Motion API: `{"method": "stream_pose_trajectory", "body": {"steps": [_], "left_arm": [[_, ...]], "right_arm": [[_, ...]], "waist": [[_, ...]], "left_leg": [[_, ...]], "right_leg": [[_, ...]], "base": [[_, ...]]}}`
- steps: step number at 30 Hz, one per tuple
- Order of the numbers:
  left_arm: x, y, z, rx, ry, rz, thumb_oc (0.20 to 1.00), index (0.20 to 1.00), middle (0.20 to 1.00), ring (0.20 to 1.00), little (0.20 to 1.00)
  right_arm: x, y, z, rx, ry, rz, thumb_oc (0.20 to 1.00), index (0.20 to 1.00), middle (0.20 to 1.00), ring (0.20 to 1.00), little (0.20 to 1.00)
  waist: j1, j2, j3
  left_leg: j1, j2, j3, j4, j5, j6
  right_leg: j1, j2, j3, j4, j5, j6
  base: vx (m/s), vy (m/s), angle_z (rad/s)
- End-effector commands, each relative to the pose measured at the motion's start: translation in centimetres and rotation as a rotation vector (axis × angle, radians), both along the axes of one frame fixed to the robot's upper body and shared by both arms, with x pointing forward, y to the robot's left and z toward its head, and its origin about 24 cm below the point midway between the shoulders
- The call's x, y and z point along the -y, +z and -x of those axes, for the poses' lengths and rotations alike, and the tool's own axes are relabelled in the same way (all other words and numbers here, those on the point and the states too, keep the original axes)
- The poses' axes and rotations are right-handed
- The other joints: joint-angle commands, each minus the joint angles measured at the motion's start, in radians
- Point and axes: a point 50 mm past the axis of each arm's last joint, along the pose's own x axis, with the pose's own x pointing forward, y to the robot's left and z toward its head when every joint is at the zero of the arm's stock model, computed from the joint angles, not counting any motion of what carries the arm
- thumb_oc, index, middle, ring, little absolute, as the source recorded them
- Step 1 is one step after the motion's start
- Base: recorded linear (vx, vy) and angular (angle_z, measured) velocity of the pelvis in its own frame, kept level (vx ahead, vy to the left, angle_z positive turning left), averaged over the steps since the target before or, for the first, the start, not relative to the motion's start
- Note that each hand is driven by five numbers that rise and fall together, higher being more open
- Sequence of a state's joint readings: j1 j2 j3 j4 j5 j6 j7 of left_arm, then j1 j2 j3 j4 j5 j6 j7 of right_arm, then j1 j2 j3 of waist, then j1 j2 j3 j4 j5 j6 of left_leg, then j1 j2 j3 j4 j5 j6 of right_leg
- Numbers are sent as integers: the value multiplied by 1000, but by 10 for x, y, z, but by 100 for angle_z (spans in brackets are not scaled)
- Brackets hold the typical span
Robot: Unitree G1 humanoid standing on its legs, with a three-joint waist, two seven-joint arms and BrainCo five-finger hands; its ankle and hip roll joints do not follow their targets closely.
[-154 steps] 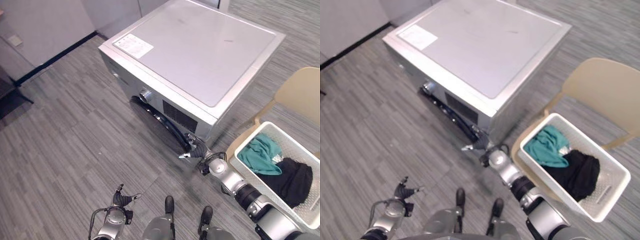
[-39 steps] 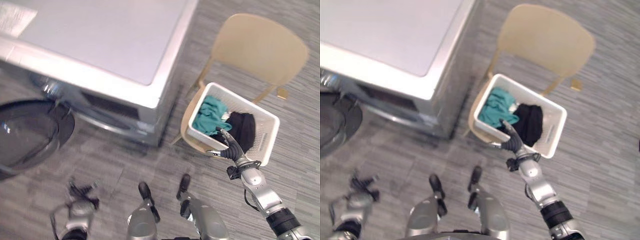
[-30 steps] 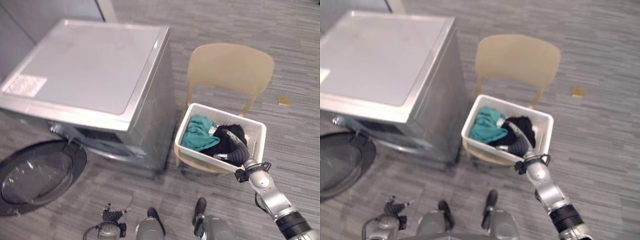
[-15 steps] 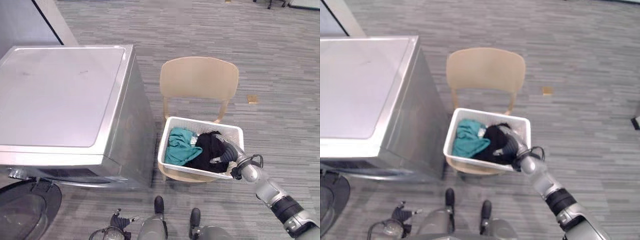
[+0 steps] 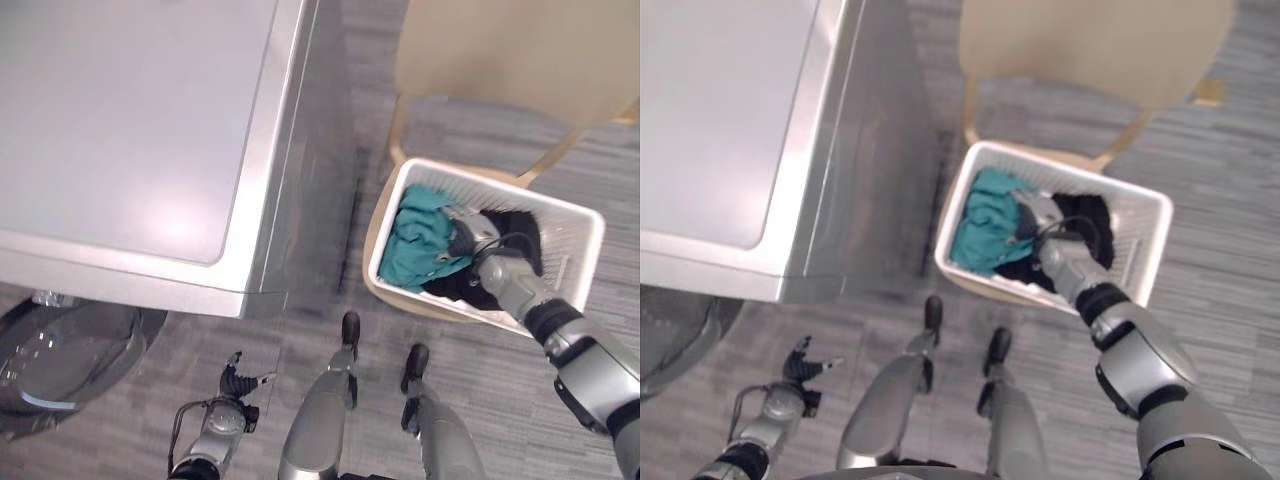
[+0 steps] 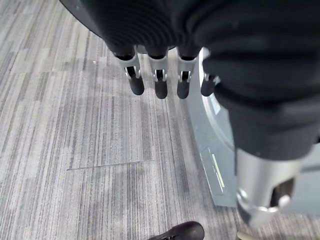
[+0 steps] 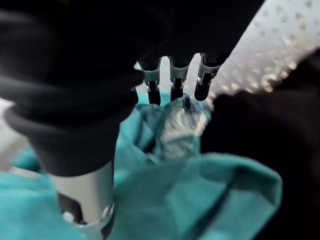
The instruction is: Grab the laundry basket,head to the washer,open it,put in the laundry and shut it.
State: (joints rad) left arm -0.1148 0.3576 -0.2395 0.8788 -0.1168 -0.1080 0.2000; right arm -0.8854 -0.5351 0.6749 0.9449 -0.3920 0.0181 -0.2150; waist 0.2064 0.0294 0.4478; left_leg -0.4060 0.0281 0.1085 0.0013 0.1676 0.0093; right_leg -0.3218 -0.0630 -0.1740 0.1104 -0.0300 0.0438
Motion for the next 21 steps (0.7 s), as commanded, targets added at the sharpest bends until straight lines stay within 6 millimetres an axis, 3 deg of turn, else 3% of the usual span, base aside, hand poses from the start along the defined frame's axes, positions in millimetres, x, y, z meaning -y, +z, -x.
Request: {"method": "stream_pose_trajectory", "body": {"steps": [1, 3, 4, 5, 11, 14, 15, 18, 19, 20, 21], "left_arm": [[-5, 5, -2, 41, 20, 3, 1000, 1000, 1000, 1000, 1000], [-2, 9, -8, 59, 8, 8, 1000, 1000, 1000, 1000, 1000], [-1, 9, -10, 61, 3, 7, 1000, 1000, 1000, 1000, 1000], [1, 9, -10, 61, -2, 8, 1000, 1000, 1000, 1000, 1000], [8, 7, -8, 48, -18, 31, 1000, 1000, 1000, 1000, 1000], [9, 1, 0, 18, -9, 47, 1000, 1000, 1000, 1000, 1000], [9, 1, 1, 18, -10, 47, 1000, 1000, 1000, 1000, 1000], [9, -6, 12, -25, 8, 66, 1000, 1000, 1000, 1000, 1000], [10, -6, 12, -25, 7, 66, 1000, 1000, 1000, 1000, 1000], [5, -10, 22, -57, 36, 74, 1000, 1000, 1000, 1000, 1000], [5, -10, 23, -59, 35, 74, 1000, 1000, 1000, 1000, 1000]], "right_arm": [[4, 6, -2, 44, -8, 49, 1000, 1000, 1000, 1000, 1000], [10, 3, -2, 25, -51, 13, 1000, 1000, 1000, 1000, 1000], [10, 0, -2, 21, -64, -22, 351, 351, 351, 351, 351], [9, -1, 0, 23, -68, -75, 200, 200, 200, 200, 200], [-3, -7, 11, 57, -31, -308, 200, 200, 200, 200, 200], [-18, -6, 26, 101, 32, -545, 200, 200, 200, 200, 200], [-18, -6, 26, 101, 32, -545, 200, 200, 200, 200, 200], [-30, -5, 49, 133, 101, -828, 200, 200, 200, 200, 200], [-30, -5, 49, 133, 100, -828, 200, 200, 200, 200, 200], [-33, 1, 68, 162, 164, -1018, 200, 200, 200, 200, 200], [-32, 1, 68, 161, 162, -1018, 200, 200, 200, 200, 200]], "waist": [[13, -14, -38], [21, -9, -29], [24, -7, -26], [26, -6, -25], [19, -13, -38], [-1, -33, -60], [0, -33, -59], [-28, -59, -105], [-28, -59, -107], [-57, -72, -151], [-56, -72, -152]], "left_leg": [[-50, 0, -31, 38, -33, -58], [-65, -3, -40, 30, -21, -61], [-66, -4, -44, 23, -15, -61], [-63, -5, -48, 12, -9, -63], [-13, -12, -63, -32, -10, -65], [51, -8, -52, -29, -37, -56], [52, -8, -52, -30, -37, -56], [128, -7, -33, -25, -72, -43], [125, -6, -33, -25, -70, -43], [183, -8, -17, -21, -95, -34], [185, -8, -16, -22, -96, -34]], "right_leg": [[-44, -37, 33, 32, 5, 46], [-57, -36, 25, 33, 7, 47], [-57, -36, 21, 32, 7, 48], [-53, -35, 16, 29, 5, 49], [-8, -37, 0, 14, -3, 54], [50, -34, 12, -11, 4, 60], [52, -34, 12, -12, 4, 60], [128, -33, 25, -39, 8, 67], [126, -33, 25, -41, 11, 67], [180, -37, 34, -54, 10, 76], [182, -37, 34, -55, 10, 76]], "base": [[-85, -44, 29], [-31, -34, 19], [-3, -27, 16], [1, -45, 18], [15, -30, 21], [23, -1, 1], [41, -10, -9], [97, 18, -16], [116, 52, -37], [90, 48, -26], [150, 102, -11]]}}
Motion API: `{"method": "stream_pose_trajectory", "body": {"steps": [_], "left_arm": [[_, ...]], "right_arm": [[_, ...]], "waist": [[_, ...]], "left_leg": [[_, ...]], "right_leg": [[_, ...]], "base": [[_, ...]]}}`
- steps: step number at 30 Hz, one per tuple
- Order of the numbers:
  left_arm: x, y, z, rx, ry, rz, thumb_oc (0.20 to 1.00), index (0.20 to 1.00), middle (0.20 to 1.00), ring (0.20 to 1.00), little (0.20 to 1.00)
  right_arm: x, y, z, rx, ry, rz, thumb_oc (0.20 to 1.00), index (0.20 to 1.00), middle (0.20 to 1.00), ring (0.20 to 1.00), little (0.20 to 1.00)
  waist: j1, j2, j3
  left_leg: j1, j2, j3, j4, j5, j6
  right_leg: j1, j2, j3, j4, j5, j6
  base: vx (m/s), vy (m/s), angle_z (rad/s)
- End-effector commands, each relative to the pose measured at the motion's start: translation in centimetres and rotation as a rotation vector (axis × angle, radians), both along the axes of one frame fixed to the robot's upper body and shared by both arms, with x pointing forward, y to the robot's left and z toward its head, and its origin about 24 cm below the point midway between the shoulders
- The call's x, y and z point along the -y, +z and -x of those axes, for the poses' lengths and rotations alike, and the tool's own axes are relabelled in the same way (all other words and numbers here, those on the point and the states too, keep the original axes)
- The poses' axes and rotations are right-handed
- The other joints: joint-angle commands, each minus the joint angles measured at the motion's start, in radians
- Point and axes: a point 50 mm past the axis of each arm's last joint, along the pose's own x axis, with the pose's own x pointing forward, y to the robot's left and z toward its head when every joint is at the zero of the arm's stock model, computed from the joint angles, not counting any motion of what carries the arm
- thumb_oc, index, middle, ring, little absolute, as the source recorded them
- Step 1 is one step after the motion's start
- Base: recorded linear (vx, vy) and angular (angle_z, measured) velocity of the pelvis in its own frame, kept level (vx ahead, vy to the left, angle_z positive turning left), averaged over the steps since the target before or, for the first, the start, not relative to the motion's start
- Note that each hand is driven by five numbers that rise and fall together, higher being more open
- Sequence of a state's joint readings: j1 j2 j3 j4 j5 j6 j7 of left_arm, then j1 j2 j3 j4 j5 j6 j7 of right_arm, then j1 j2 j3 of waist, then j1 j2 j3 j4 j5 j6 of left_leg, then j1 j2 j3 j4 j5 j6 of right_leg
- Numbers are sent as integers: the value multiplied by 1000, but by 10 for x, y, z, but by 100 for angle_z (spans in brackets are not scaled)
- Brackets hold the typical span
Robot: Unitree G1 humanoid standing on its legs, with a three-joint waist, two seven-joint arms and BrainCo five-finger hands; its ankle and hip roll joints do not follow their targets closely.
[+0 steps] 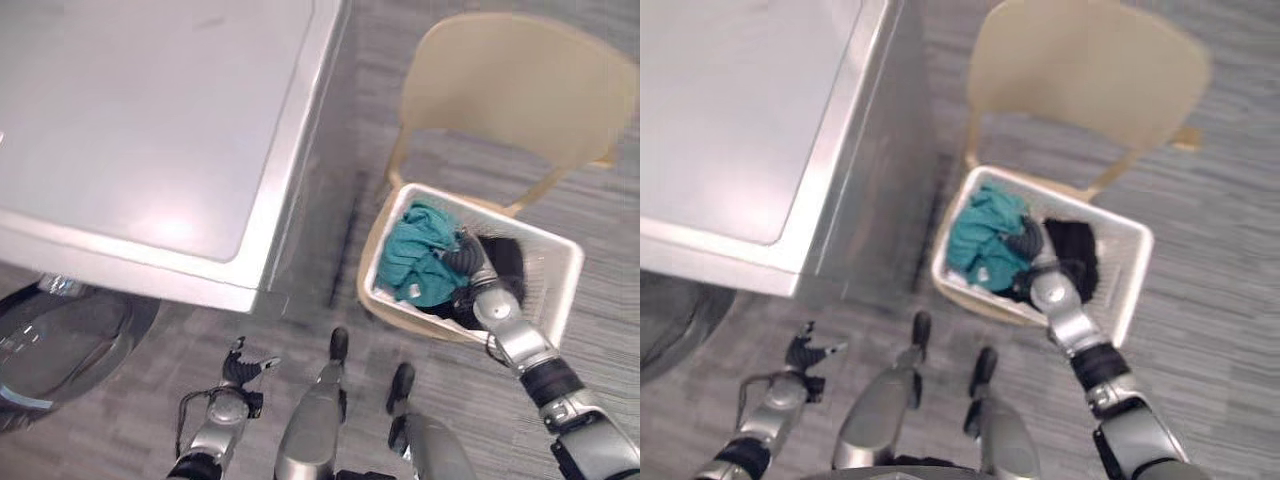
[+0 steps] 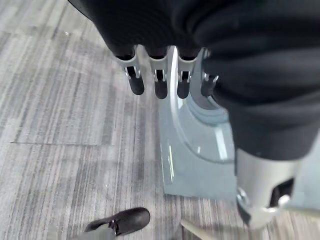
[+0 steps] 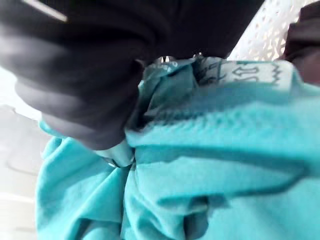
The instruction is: Grab the laundry basket,head to the washer,open it,put in the laundry and shut it.
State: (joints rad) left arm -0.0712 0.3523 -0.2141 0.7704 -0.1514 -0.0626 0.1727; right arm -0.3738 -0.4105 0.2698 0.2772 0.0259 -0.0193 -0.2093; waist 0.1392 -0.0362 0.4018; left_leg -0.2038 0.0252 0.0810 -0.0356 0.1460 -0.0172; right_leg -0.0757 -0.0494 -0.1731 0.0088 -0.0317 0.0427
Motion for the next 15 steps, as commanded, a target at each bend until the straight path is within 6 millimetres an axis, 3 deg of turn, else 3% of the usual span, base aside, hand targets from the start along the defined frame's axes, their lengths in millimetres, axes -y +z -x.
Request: {"method": "stream_pose_trajectory", "body": {"steps": [1, 7, 11, 13, 14, 15], "left_arm": [[-3, -18, 30, -96, 39, 13, 1000, 1000, 1000, 1000, 1000], [-7, -21, 43, -126, 56, 2, 1000, 1000, 1000, 1000, 1000], [-12, -1, 24, -21, 11, -44, 1000, 1000, 1000, 1000, 1000], [-11, 11, 15, 45, -11, -58, 1000, 1000, 1000, 1000, 1000], [-10, 15, 12, 69, -18, -57, 1000, 1000, 1000, 1000, 1000], [-5, 26, 8, 136, -36, -38, 1000, 1000, 1000, 1000, 1000]], "right_arm": [[-3, 22, 10, 116, 101, -187, 200, 200, 200, 200, 200], [-7, 14, 45, 88, 202, -337, 200, 200, 200, 200, 200], [-8, 7, 61, 81, 226, -381, 200, 200, 200, 200, 200], [-9, 7, 61, 85, 224, -358, 200, 200, 200, 200, 200], [-7, 7, 60, 87, 210, -357, 200, 200, 200, 200, 200], [-8, 7, 59, 85, 209, -365, 200, 200, 200, 200, 200]], "waist": [[-8, -12, -135], [-45, -19, -204], [-66, -8, -196], [-56, 0, -203], [-51, 2, -209], [-26, -1, -216]], "left_leg": [[24, -7, 25, 16, -89, -2], [123, -1, 59, -26, -94, 2], [102, 16, 13, 18, -76, 4], [76, 27, -15, 23, -50, -6], [57, 32, -22, 23, -39, -13], [1, 41, -45, 15, 19, -56]], "right_leg": [[-34, -53, 45, 40, 14, 84], [11, -51, 73, 57, 18, 100], [22, -8, 186, 276, -46, 83], [22, 1, 221, 370, -42, 77], [32, 5, 227, 346, -48, 72], [115, 37, 230, 216, -145, 38]], "base": [[72, 78, -26], [22, 43, -35], [-201, -125, 15], [-271, -232, 37], [-372, -394, 83], [-414, -383, 79]]}}
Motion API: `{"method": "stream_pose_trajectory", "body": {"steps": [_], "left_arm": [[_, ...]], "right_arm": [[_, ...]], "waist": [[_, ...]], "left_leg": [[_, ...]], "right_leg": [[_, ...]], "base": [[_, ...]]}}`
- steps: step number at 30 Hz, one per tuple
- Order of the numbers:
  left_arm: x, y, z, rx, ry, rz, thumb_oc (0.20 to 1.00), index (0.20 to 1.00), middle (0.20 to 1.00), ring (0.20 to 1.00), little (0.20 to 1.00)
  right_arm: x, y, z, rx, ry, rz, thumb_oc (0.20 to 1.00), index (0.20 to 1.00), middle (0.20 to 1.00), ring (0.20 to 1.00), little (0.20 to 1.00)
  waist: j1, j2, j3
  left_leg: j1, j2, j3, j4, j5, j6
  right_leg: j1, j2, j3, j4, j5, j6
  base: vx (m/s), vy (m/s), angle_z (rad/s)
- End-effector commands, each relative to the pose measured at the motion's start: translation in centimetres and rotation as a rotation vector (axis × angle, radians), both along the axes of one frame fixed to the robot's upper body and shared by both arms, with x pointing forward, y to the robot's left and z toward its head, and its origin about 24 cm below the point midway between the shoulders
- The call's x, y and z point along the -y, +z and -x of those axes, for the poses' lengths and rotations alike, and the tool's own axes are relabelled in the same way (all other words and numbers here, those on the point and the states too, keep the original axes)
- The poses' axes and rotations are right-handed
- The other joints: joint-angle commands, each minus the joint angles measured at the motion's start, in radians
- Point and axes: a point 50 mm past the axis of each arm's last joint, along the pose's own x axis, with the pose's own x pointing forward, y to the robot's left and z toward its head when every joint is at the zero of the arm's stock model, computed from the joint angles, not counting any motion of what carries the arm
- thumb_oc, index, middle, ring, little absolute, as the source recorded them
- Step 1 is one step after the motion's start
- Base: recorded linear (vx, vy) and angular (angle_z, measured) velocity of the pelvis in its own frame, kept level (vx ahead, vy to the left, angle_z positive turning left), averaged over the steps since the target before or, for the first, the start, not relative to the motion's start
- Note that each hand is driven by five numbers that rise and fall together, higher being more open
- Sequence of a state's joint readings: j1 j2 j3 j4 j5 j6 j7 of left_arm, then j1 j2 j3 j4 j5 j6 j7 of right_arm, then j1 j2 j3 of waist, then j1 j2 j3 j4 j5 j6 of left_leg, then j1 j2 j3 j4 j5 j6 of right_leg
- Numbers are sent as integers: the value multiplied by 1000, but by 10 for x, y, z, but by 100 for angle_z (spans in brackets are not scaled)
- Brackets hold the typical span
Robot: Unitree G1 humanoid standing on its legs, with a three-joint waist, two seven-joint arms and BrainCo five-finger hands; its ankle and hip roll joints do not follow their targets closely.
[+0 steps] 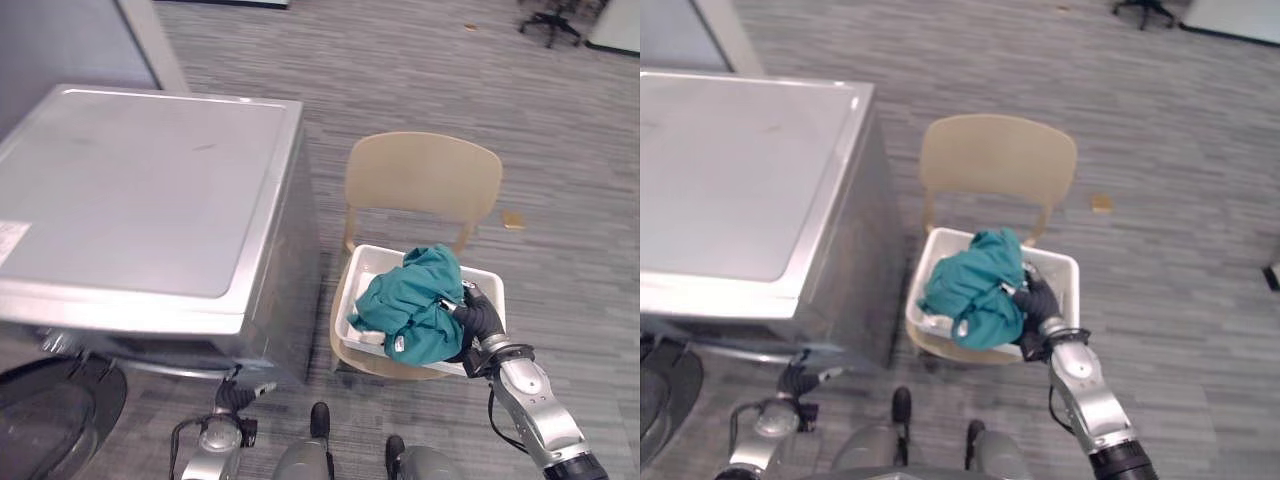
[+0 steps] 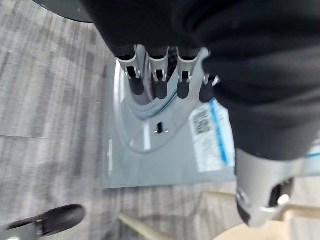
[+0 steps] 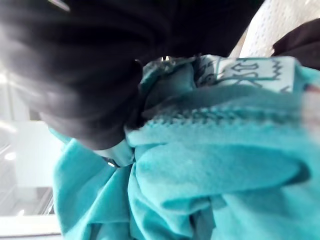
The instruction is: Grab the laundry basket,head to the washer,open it,put in the laundry and shut it.
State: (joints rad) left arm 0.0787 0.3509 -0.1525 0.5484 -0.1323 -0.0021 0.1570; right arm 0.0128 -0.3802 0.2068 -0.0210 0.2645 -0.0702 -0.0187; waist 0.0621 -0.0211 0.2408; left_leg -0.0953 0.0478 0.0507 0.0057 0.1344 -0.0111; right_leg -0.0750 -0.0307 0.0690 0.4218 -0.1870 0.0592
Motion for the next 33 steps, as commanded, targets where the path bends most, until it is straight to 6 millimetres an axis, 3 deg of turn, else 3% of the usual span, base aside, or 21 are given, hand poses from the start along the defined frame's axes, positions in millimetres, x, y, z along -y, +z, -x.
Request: {"method": "stream_pose_trajectory", "body": {"steps": [1, 4, 5, 8, 9, 12, 13, 15, 20, 24, 25, 26, 27, 28, 29, 33], "left_arm": [[-4, 26, -17, 151, -59, -68, 1000, 1000, 1000, 1000, 1000], [9, 42, -28, 241, -107, -43, 1000, 1000, 1000, 1000, 1000], [19, 56, -38, 312, -176, -51, 1000, 1000, 1000, 1000, 1000], [29, 71, -46, 380, -261, -88, 1000, 1000, 1000, 1000, 1000], [49, 89, -56, 469, -371, -98, 1000, 1000, 1000, 1000, 1000], [66, 100, -62, 524, -456, -109, 1000, 1000, 1000, 1000, 1000], [80, 108, -68, 568, -516, -131, 1000, 1000, 1000, 1000, 1000], [98, 122, -76, 641, -603, -168, 1000, 1000, 1000, 1000, 1000], [139, 142, -93, 750, -728, -235, 1000, 1000, 1000, 1000, 1000], [155, 155, -102, 821, -754, -281, 1000, 1000, 1000, 1000, 1000], [158, 158, -105, 839, -751, -292, 853, 853, 853, 853, 853], [158, 158, -105, 839, -751, -292, 470, 470, 470, 470, 470], [159, 159, -107, 849, -736, -306, 200, 200, 200, 200, 200], [158, 160, -108, 854, -725, -312, 200, 200, 200, 200, 200], [153, 159, -107, 847, -712, -316, 200, 200, 200, 200, 200], [136, 149, -103, 799, -657, -305, 200, 200, 200, 200, 200]], "right_arm": [[-7, 44, -17, 235, 11, -53, 200, 200, 200, 200, 200], [-4, 49, -24, 252, -1, -26, 200, 200, 200, 200, 200], [-3, 51, -27, 253, -6, -7, 200, 200, 200, 200, 200], [-6, 52, -28, 258, 7, -5, 200, 200, 200, 200, 200], [-14, 59, -31, 285, 45, -11, 200, 200, 200, 200, 200], [-24, 62, -33, 294, 79, -22, 200, 200, 200, 200, 200], [-32, 65, -35, 302, 104, -42, 200, 200, 200, 200, 200], [-44, 65, -36, 295, 136, -80, 200, 200, 200, 200, 200], [-79, 69, -39, 275, 240, -159, 200, 200, 200, 200, 200], [-103, 68, -36, 245, 308, -244, 200, 200, 200, 200, 200], [-111, 66, -34, 225, 338, -271, 200, 200, 200, 200, 200], [-111, 66, -34, 226, 338, -271, 200, 200, 200, 200, 200], [-120, 61, -29, 192, 370, -300, 222, 222, 222, 222, 222], [-125, 53, -26, 143, 396, -324, 708, 708, 708, 708, 708], [-128, 45, -21, 92, 421, -344, 1000, 1000, 1000, 1000, 1000], [-123, 26, -10, 11, 457, -322, 1000, 1000, 1000, 1000, 1000]], "waist": [[66, -11, -54], [69, 15, -40], [57, 3, -24], [48, -9, -28], [23, -46, -35], [-3, -42, -69], [-13, -38, -100], [-22, -43, -117], [-39, -56, -145], [-44, -59, -146], [-45, -59, -147], [-45, -59, -147], [-48, -59, -149], [-50, -59, -150], [-51, -58, -152], [-52, -57, -158]], "left_leg": [[-146, 24, -27, -32, 69, -88], [-193, 24, -37, -87, 85, -113], [-173, 15, 1, -63, 45, -89], [-159, 5, -10, 27, 2, -73], [-98, -4, 22, 144, -127, -49], [-16, 5, 63, 83, -127, -46], [26, 4, 84, -25, -110, -47], [48, -6, 70, -88, -96, -48], [72, -13, 73, -93, -112, -46], [83, -14, 80, -93, -118, -40], [86, -14, 85, -93, -120, -38], [86, -14, 85, -93, -120, -38], [93, -14, 90, -93, -123, -35], [99, -14, 95, -93, -126, -34], [104, -14, 98, -93, -127, -34], [117, -12, 106, -93, -131, -36]], "right_leg": [[124, 29, -25, -249, -2, 10], [99, 67, -60, -304, 9, -15], [91, 39, -106, -314, 24, -10], [77, 19, -148, -336, 57, -6], [58, -20, -194, -367, 95, -4], [55, -10, -220, -402, 114, 5], [61, -3, -231, -420, 121, 14], [72, -4, -239, -430, 124, 18], [97, -13, -234, -429, 128, 30], [97, -17, -218, -421, 131, 36], [97, -18, -213, -420, 133, 37], [97, -18, -212, -420, 133, 37], [98, -19, -204, -418, 135, 39], [100, -20, -198, -418, 137, 40], [103, -20, -190, -418, 138, 41], [113, -22, -183, -420, 138, 41]], "base": [[-331, -313, 103], [-500, -253, 82], [-239, -48, 139], [-331, -77, 121], [-217, -52, 111], [-23, 30, 89], [83, 114, 84], [85, 114, 40], [49, 74, -12], [22, 40, 11], [11, 29, -7], [25, 27, -29], [29, 22, -29], [45, 30, -32], [26, 16, -12], [32, 1, -15]]}}
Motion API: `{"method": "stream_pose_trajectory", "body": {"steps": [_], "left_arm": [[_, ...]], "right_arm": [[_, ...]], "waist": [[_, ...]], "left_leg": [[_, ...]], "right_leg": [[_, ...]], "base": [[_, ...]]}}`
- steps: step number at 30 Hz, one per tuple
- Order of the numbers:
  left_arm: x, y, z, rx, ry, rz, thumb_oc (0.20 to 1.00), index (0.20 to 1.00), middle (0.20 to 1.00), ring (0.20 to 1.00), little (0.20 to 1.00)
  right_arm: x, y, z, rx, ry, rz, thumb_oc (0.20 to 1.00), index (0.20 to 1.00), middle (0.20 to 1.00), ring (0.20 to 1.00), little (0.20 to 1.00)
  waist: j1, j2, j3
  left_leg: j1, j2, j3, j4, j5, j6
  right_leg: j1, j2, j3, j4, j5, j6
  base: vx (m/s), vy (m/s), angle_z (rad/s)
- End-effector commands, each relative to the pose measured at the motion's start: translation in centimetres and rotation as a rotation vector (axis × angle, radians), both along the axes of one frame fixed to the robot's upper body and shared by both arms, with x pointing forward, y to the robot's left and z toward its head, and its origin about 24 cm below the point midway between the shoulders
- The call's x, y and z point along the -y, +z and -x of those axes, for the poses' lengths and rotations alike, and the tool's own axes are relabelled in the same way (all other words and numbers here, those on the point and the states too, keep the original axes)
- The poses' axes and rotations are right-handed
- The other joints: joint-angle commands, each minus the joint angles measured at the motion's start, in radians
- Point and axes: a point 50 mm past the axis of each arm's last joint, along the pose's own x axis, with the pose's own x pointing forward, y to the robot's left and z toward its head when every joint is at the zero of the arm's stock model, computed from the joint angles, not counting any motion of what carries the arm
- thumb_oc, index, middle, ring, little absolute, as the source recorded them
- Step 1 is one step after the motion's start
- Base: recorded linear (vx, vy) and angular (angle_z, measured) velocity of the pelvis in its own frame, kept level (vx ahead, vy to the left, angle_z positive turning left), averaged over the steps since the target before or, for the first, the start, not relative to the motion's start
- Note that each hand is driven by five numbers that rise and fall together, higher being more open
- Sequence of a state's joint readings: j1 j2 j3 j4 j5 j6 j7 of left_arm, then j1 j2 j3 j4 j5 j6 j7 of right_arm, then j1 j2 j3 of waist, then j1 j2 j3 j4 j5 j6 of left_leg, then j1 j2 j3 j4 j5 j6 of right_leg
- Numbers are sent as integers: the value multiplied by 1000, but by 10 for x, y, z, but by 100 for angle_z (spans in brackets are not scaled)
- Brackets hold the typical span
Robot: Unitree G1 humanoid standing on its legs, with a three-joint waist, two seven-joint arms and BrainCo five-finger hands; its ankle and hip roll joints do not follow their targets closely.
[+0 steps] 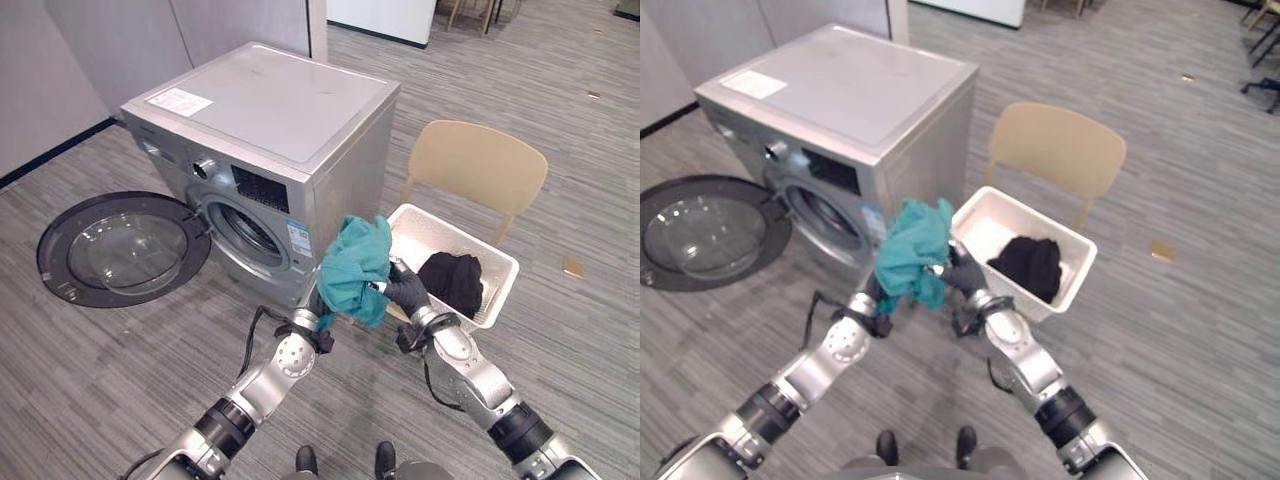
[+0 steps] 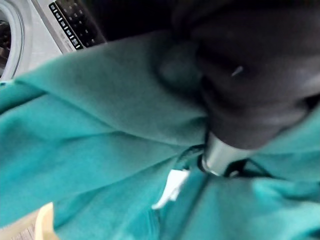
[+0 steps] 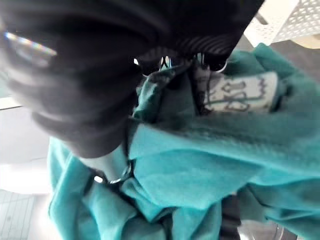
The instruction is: Grab the laundry basket,head to the washer,open it,put in the laundry and shut it.
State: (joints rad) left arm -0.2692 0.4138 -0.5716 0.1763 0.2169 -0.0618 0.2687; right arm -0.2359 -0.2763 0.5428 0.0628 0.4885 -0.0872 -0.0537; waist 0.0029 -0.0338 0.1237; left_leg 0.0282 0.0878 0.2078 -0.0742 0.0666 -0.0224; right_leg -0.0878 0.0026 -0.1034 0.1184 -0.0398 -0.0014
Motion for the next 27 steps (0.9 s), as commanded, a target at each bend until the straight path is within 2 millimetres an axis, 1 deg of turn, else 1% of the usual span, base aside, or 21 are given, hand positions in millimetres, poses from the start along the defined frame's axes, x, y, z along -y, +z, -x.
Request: {"method": "stream_pose_trajectory", "body": {"steps": [1, 2, 3, 4, 5, 6, 7, 10, 11, 12, 13, 15, 16, 17, 18, 19, 20, 21, 23, 26, 27], "left_arm": [[7, 23, -12, 120, -9, 37, 200, 200, 200, 200, 200], [-1, 17, -10, 94, 21, 48, 200, 200, 200, 200, 200], [-18, 8, -6, 49, 82, 73, 200, 200, 200, 200, 200], [-18, 8, -5, 48, 82, 74, 200, 200, 200, 200, 200], [-24, 5, -3, 34, 103, 80, 200, 200, 200, 200, 200], [-42, -6, 4, -21, 172, 106, 200, 200, 200, 200, 200], [-42, -6, 4, -23, 172, 106, 200, 200, 200, 200, 200], [-71, -28, 22, -135, 292, 162, 200, 200, 200, 200, 200], [-90, -45, 37, -220, 366, 196, 200, 200, 200, 200, 200], [-99, -54, 46, -267, 399, 205, 200, 200, 200, 200, 200], [-99, -54, 47, -269, 399, 205, 200, 200, 200, 200, 200], [-116, -71, 63, -365, 474, 254, 200, 200, 200, 200, 200], [-133, -87, 80, -447, 563, 285, 200, 200, 200, 200, 200], [-133, -87, 80, -447, 563, 285, 200, 200, 200, 200, 200], [-139, -93, 87, -476, 600, 300, 200, 200, 200, 200, 200], [-151, -103, 98, -528, 676, 325, 200, 200, 200, 200, 200], [-151, -103, 98, -528, 676, 325, 200, 200, 200, 200, 200], [-157, -108, 105, -547, 721, 335, 200, 200, 200, 200, 200], [-165, -115, 113, -576, 780, 344, 200, 200, 200, 200, 200], [-170, -118, 111, -571, 849, 406, 200, 200, 200, 200, 200], [-170, -119, 107, -564, 874, 442, 200, 200, 200, 200, 200]], "right_arm": [[-21, 10, 9, 31, 133, -77, 1000, 1000, 1000, 1000, 1000], [-14, 6, 10, 27, 123, -52, 1000, 1000, 1000, 1000, 1000], [3, 4, 10, 56, 83, 22, 1000, 1000, 1000, 1000, 1000], [4, 3, 11, 55, 83, 23, 1000, 1000, 1000, 1000, 1000], [13, 2, 11, 66, 58, 58, 1000, 1000, 1000, 1000, 1000], [39, 1, 14, 116, -22, 175, 1000, 1000, 1000, 1000, 1000], [39, 1, 14, 114, -22, 177, 1000, 1000, 1000, 1000, 1000], [81, -10, 24, 122, -152, 379, 1000, 1000, 1000, 1000, 1000], [106, -27, 35, 60, -223, 503, 1000, 1000, 1000, 1000, 1000], [119, -38, 41, 13, -250, 556, 1000, 1000, 1000, 1000, 1000], [119, -38, 41, 12, -250, 557, 1000, 1000, 1000, 1000, 1000], [139, -64, 55, -120, -296, 626, 1000, 1000, 1000, 1000, 1000], [156, -87, 68, -240, -337, 682, 1000, 1000, 1000, 1000, 1000], [156, -87, 68, -239, -336, 682, 1000, 1000, 1000, 1000, 1000], [163, -97, 73, -289, -351, 706, 1000, 1000, 1000, 1000, 1000], [172, -113, 83, -381, -367, 736, 1000, 1000, 1000, 1000, 1000], [172, -114, 83, -381, -367, 736, 1000, 1000, 1000, 1000, 1000], [174, -121, 87, -422, -369, 747, 1000, 1000, 1000, 1000, 1000], [176, -130, 92, -467, -370, 750, 1000, 1000, 1000, 1000, 1000], [175, -139, 90, -511, -397, 733, 1000, 1000, 1000, 1000, 1000], [175, -142, 89, -525, -420, 733, 1000, 1000, 1000, 1000, 1000]], "waist": [[7, -44, -42], [7, -43, -45], [7, -42, -47], [7, -42, -47], [6, -41, -48], [3, -40, -48], [3, -39, -50], [-3, -34, -53], [-4, -32, -50], [-4, -30, -49], [-4, -30, -50], [-4, -27, -44], [0, -25, -40], [0, -25, -39], [2, -25, -37], [7, -23, -29], [7, -24, -28], [11, -23, -23], [19, -22, -10], [39, -26, 48], [55, -31, 82]], "left_leg": [[-6, -52, -51, -13, -63, -25], [-3, -52, -50, -13, -64, -25], [0, -52, -50, -13, -64, -25], [1, -52, -50, -13, -64, -25], [3, -51, -51, -13, -65, -25], [5, -50, -51, -13, -64, -25], [6, -50, -51, -13, -64, -25], [12, -49, -52, -13, -64, -25], [14, -49, -54, -13, -62, -24], [15, -48, -56, -13, -61, -24], [16, -48, -56, -13, -62, -24], [18, -47, -59, -13, -59, -24], [20, -47, -61, -13, -56, -23], [21, -47, -61, -13, -57, -23], [22, -46, -63, -13, -55, -23], [21, -45, -67, -13, -50, -22], [21, -45, -67, -13, -50, -22], [21, -45, -71, -13, -48, -22], [21, -42, -74, -12, -42, -23], [-58, -37, -93, 77, -45, -25], [-130, -34, -112, 137, -45, -32]], "right_leg": [[126, -55, -11, -117, -10, 101], [129, -55, -10, -119, -9, 102], [133, -54, -9, -122, -10, 102], [134, -54, -9, -122, -10, 102], [135, -54, -10, -122, -10, 102], [137, -54, -9, -123, -11, 103], [138, -54, -9, -123, -11, 103], [142, -53, -10, -123, -13, 103], [143, -51, -11, -122, -16, 101], [144, -50, -13, -121, -18, 101], [145, -50, -14, -121, -18, 101], [147, -49, -16, -118, -22, 98], [149, -47, -19, -117, -25, 96], [150, -47, -19, -117, -26, 96], [150, -47, -19, -117, -27, 95], [150, -45, -21, -114, -30, 92], [150, -45, -21, -114, -30, 92], [149, -44, -23, -112, -33, 90], [147, -43, -30, -103, -40, 86], [111, -48, -53, -65, -48, 76], [85, -57, -92, -47, -56, 65]], "base": [[38, -7, -15], [35, -20, -11], [35, -20, -7], [0, 0, 0], [29, -20, 6], [29, -20, 7], [37, -21, 7], [33, -17, 2], [30, -29, -5], [23, -27, -7], [14, -14, -4], [13, -28, -3], [14, -34, -1], [20, -35, -1], [11, -38, 1], [10, -38, 0], [2, -43, -1], [2, -31, 0], [-14, -52, 3], [-179, -82, 13], [-218, -89, 40]]}}
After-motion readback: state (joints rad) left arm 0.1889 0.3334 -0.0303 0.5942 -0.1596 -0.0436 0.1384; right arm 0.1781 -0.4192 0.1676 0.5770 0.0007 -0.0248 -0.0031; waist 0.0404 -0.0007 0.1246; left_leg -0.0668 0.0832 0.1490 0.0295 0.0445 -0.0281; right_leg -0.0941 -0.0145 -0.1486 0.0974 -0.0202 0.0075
